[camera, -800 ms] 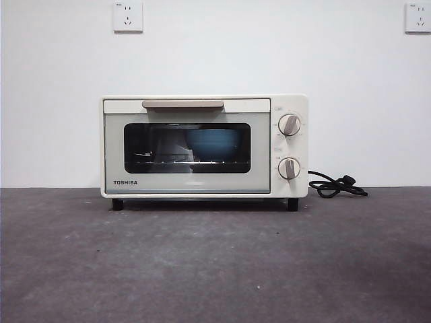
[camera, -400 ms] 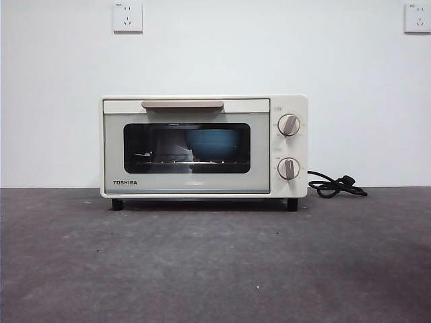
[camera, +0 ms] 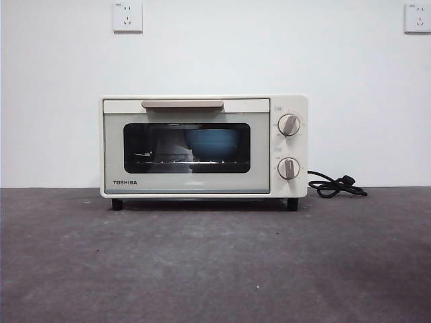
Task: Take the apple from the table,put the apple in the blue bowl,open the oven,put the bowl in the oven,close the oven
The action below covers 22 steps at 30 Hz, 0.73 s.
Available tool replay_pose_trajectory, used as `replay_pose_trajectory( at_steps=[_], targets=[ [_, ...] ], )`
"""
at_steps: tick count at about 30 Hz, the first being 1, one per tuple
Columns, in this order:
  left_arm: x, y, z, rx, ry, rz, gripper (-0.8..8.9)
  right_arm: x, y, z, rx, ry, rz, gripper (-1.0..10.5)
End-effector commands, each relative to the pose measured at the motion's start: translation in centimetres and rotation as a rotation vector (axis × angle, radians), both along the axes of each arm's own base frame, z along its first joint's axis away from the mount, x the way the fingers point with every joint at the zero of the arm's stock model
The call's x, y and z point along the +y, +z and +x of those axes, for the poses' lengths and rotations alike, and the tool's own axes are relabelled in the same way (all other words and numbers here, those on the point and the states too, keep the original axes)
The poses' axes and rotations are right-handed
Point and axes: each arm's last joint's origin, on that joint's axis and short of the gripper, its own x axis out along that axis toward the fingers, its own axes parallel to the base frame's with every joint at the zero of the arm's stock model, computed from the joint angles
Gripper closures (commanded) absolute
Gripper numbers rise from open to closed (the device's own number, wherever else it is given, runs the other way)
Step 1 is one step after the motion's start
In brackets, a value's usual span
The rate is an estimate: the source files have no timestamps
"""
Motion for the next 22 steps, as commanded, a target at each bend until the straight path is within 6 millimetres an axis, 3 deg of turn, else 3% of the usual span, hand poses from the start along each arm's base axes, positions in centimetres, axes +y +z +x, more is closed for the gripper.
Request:
replay_pose_trajectory(
  at_steps=[1,22],
  targets=[
    [-0.02,-0.23,-0.03,-0.001,0.005,-0.008,8.17,-0.01,-0.26,0.05,0.002,-0.003,0.011,9.5],
    [-0.02,-0.24,-0.04,-0.001,0.005,-0.008,8.17,-0.01,-0.26,0.05,0.002,-0.003,0.011,9.5]
  ],
)
